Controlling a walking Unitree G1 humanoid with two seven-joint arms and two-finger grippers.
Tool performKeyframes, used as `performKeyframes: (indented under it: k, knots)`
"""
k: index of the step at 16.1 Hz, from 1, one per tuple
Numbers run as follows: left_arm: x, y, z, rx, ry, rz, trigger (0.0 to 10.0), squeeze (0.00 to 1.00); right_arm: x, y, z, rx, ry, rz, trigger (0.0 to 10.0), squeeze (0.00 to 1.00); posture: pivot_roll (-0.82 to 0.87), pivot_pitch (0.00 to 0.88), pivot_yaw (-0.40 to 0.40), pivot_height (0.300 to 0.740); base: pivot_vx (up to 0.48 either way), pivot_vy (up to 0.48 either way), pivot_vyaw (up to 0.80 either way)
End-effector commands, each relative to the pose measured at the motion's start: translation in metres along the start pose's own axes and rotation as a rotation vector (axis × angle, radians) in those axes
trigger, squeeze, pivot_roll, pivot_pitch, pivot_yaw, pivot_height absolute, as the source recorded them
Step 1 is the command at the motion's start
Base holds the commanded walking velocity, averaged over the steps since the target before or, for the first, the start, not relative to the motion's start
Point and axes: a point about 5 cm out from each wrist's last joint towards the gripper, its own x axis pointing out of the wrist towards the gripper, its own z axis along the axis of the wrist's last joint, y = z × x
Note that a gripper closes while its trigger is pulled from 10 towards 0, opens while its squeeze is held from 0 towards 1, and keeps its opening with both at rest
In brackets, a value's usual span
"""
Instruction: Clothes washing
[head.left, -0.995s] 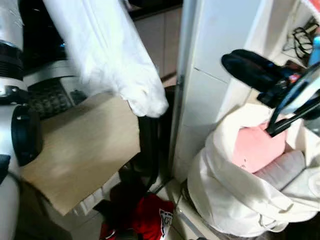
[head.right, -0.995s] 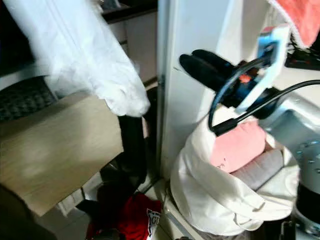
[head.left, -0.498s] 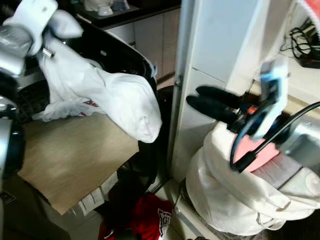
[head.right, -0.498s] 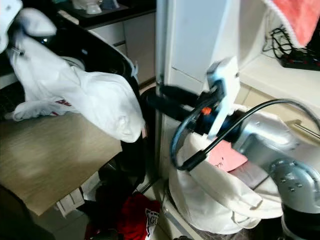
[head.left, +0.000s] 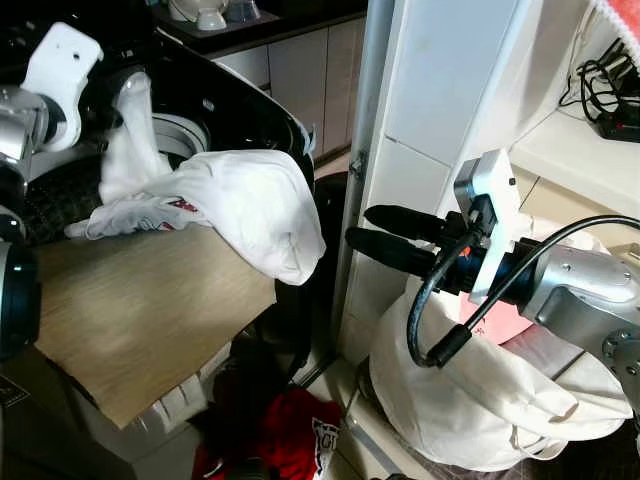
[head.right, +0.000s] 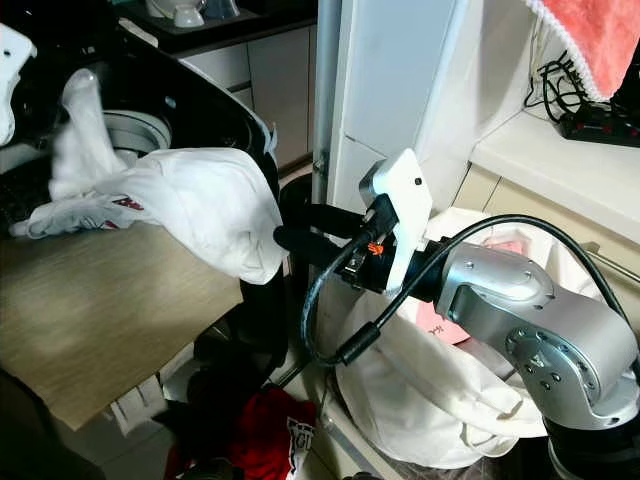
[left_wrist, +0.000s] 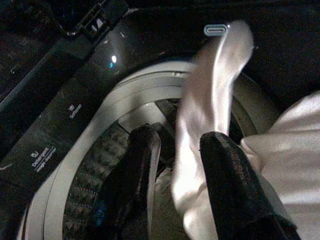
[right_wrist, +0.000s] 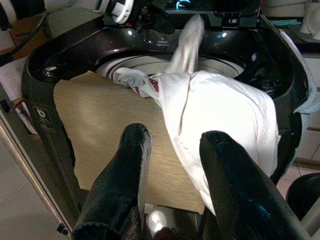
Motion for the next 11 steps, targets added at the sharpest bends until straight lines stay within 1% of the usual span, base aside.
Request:
performKeyframes:
  k: [1, 2, 4, 5, 6, 7, 8, 9, 10, 11]
  knots:
    - [-0.004, 0.008, -0.008, 0.002, 0.029, 0.014, 10.0, 1.0, 0.001, -0.001, 0.001, -0.006, 0.001, -0.011, 10.0, 0.0, -0.1, 0.0, 0.022, 0.74, 0.0, 0.0, 0.0]
    - [-0.005, 0.009, -0.01, 0.008, 0.042, 0.006, 10.0, 1.0, 0.0, -0.001, 0.0, -0.006, 0.001, -0.018, 10.0, 0.0, -0.1, 0.0, 0.024, 0.74, 0.0, 0.0, 0.0]
    - [-0.005, 0.009, -0.008, 0.014, 0.018, 0.014, 10.0, 1.0, 0.0, -0.004, 0.0, -0.01, -0.001, -0.043, 10.0, 0.0, -0.1, 0.0, 0.024, 0.74, 0.0, 0.0, 0.0]
    - [-0.002, -0.004, 0.013, 0.006, -0.149, -0.07, 10.0, 1.0, 0.0, -0.009, 0.0, -0.013, -0.016, -0.094, 10.0, 0.0, -0.09, 0.0, 0.026, 0.74, 0.0, 0.0, 0.0]
    - [-0.001, -0.032, 0.043, -0.021, -0.426, -0.246, 10.0, 1.0, 0.0, -0.016, -0.002, -0.003, -0.022, -0.167, 10.0, 0.0, -0.09, 0.0, 0.026, 0.74, 0.0, 0.0, 0.0]
    - [-0.003, -0.051, 0.05, -0.009, -0.512, -0.358, 10.0, 0.0, -0.001, -0.017, -0.004, -0.005, -0.007, -0.18, 10.0, 0.0, -0.09, 0.0, 0.025, 0.74, 0.0, 0.0, 0.0]
    - [-0.005, -0.08, 0.051, 0.024, -0.574, -0.527, 10.0, 0.0, -0.003, -0.018, -0.009, -0.021, 0.026, -0.191, 10.0, 0.0, -0.1, 0.0, 0.027, 0.74, 0.0, 0.0, 0.0]
    - [-0.001, -0.109, 0.041, 0.081, -0.549, -0.593, 10.0, 0.0, -0.006, -0.017, -0.014, -0.038, 0.061, -0.201, 10.0, 0.0, -0.1, 0.0, 0.027, 0.74, 0.0, 0.0, 0.0]
    - [0.002, -0.121, 0.036, 0.092, -0.527, -0.608, 10.0, 0.0, -0.007, -0.017, -0.015, -0.044, 0.073, -0.204, 10.0, 0.0, -0.1, 0.0, 0.026, 0.74, 0.0, 0.0, 0.0]
    - [0.008, -0.143, 0.025, 0.108, -0.469, -0.649, 10.0, 0.0, -0.011, -0.017, -0.018, -0.044, 0.09, -0.212, 10.0, 0.0, -0.1, 0.0, 0.025, 0.74, 0.0, 0.0, 0.0]
